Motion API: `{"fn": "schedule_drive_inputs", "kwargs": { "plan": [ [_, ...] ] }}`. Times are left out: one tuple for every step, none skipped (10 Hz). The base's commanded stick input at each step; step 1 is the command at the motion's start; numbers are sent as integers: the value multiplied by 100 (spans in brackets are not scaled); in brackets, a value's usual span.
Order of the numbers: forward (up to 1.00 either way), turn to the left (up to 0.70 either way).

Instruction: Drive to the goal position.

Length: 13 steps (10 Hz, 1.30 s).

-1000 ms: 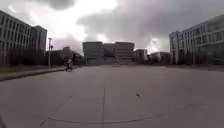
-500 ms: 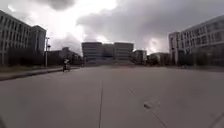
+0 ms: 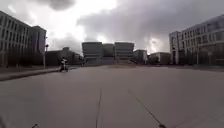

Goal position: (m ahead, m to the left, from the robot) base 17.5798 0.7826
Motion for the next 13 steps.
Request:
{"fn": "schedule_drive_inputs", "kwargs": {
  "plan": [
    [100, -5],
    [100, -5],
    [100, -4],
    [100, -4],
    [100, -4],
    [100, -5],
    [100, -5],
    [100, -3],
    [100, 3],
    [100, 8],
    [100, 4],
    [100, 3],
    [100, 1]
  ]
}}
